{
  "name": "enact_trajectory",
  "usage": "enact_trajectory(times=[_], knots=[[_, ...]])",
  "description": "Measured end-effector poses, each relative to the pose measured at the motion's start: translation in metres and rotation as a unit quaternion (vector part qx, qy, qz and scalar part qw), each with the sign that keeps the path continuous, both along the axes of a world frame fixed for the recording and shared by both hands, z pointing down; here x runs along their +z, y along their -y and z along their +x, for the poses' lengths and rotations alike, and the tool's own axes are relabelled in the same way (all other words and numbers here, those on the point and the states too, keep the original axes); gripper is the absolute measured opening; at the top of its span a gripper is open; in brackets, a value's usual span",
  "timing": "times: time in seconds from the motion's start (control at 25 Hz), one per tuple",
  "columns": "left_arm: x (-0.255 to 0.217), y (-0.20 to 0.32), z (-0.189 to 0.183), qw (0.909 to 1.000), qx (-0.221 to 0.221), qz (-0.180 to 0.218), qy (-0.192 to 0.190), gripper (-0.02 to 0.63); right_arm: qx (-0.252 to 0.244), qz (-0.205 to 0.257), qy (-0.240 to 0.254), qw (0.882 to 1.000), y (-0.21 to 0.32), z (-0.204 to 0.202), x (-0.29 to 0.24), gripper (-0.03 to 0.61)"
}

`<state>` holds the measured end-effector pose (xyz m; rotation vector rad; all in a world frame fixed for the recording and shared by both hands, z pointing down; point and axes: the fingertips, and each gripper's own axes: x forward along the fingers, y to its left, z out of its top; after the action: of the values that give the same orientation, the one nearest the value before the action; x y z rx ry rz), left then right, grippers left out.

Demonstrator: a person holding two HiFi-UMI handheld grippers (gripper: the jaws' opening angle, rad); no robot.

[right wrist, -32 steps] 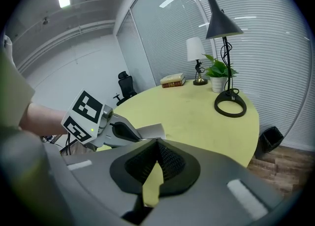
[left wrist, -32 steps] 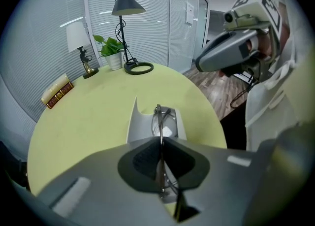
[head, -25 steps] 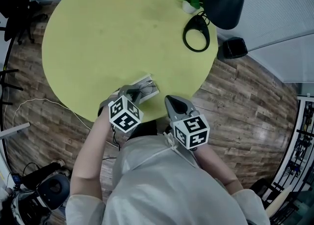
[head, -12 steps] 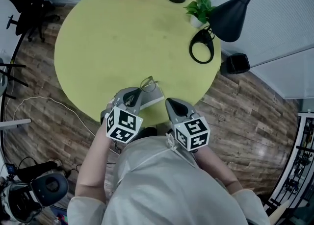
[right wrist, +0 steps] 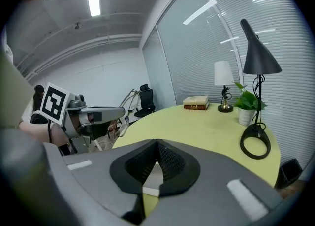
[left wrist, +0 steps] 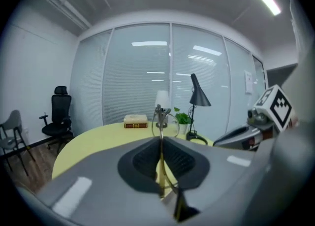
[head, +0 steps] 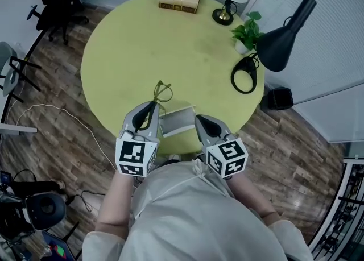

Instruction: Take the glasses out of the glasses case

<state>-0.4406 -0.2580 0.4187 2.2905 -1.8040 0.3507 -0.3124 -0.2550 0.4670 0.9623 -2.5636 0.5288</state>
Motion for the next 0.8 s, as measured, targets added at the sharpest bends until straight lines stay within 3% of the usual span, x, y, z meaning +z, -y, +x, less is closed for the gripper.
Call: enact_trajectory(times=[0.12, 0.36, 0.8], knots=[[-0.018, -0.008, -0.019, 0.9979, -0.051, 0.031, -0.025, 0.017, -0.003, 0.025, 0.012, 1.000, 0.002, -0.010, -0.018, -0.002], [-0.032, -0.025, -0.043, 0.9887, -0.128, 0.075, -0.022, 0.017, -0.008, 0.073, 0.033, 0.997, 0.004, -0.026, -0.046, -0.002], [-0.032, -0.028, -0.034, 0.9905, -0.117, 0.071, -0.001, 0.017, -0.010, 0.105, 0.026, 0.994, 0.006, -0.033, -0.060, -0.002]])
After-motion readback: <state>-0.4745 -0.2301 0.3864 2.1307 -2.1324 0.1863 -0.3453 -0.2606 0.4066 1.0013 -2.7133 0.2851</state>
